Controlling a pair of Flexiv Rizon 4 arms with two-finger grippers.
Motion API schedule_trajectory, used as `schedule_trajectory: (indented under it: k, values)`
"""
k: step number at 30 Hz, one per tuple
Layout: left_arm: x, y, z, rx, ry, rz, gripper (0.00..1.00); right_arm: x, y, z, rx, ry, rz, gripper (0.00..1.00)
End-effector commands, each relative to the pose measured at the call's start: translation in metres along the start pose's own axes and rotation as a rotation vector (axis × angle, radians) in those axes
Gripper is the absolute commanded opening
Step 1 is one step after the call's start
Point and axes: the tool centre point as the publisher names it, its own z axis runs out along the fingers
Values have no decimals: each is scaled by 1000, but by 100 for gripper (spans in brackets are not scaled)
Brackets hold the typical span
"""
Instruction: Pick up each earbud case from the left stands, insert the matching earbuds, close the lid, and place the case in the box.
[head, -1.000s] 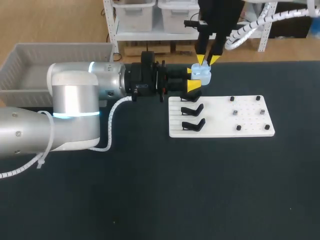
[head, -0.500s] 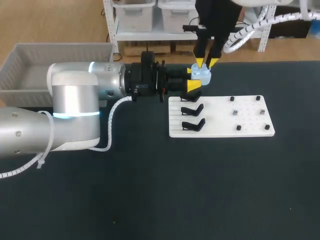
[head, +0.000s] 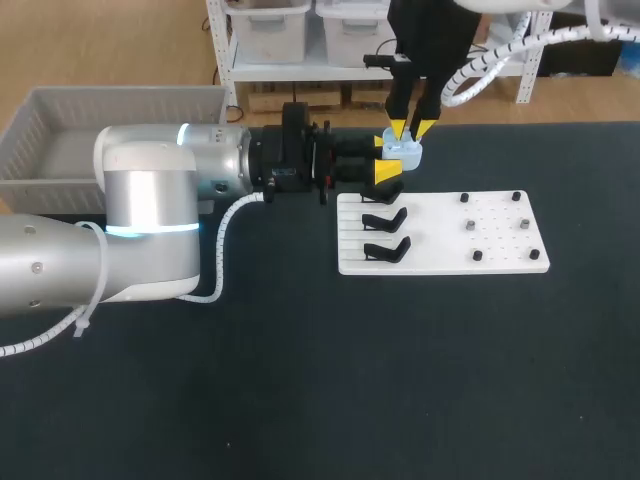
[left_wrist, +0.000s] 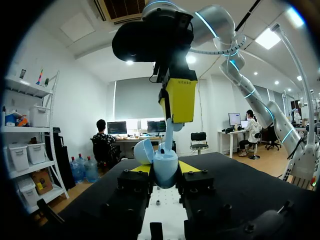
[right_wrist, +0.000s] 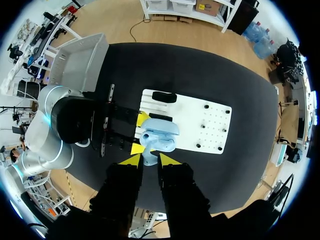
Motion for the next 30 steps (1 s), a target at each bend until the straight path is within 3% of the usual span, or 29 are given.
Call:
schedule_trajectory:
  k: [1,30]
  values:
    - [0,-1,0,-5,-1,2,0,-2,3,0,2,5,-4,0]
    - [0,-1,0,-5,-1,2,0,-11,1,10,22,16,3,0]
